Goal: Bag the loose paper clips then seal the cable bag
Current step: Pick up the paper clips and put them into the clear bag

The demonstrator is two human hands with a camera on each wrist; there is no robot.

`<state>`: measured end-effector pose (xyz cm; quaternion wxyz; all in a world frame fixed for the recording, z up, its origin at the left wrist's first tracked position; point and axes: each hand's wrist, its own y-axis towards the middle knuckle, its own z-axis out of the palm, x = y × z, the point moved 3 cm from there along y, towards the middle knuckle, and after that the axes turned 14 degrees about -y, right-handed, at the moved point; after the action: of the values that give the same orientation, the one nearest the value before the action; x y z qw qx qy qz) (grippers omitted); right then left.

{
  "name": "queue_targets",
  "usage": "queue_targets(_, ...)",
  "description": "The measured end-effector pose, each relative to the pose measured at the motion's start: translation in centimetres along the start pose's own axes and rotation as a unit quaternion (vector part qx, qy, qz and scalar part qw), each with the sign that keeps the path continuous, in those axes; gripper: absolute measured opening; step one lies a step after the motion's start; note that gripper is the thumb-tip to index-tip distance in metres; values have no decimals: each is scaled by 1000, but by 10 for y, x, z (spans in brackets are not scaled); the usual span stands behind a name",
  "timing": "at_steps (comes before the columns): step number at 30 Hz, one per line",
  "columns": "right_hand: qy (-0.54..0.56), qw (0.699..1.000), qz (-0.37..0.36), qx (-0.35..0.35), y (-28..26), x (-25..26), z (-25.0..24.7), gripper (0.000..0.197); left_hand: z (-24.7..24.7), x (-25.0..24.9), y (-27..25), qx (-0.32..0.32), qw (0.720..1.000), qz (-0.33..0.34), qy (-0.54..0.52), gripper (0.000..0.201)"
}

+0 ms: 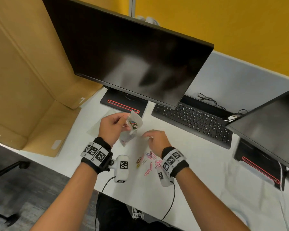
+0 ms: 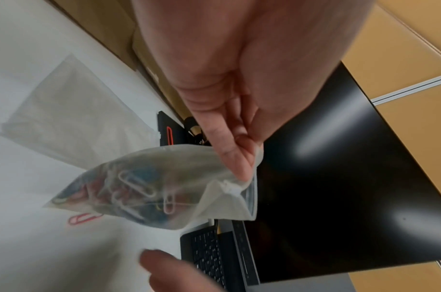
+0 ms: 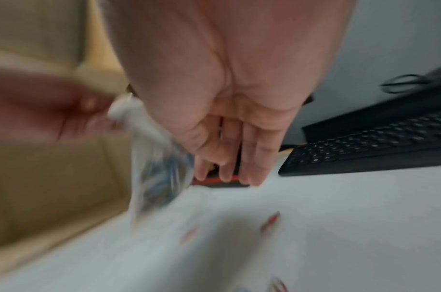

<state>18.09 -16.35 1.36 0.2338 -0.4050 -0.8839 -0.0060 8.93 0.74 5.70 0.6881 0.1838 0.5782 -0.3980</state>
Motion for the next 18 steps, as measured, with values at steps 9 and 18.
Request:
queue_targets(9,-296,937,-123,142,8,-19,70,58,-11,-12,17,-9,1000,7,17,24)
queue_targets(18,-179,972,-99,111,-58,-31,76,74,6,14,11,9,1000,-19,22,19)
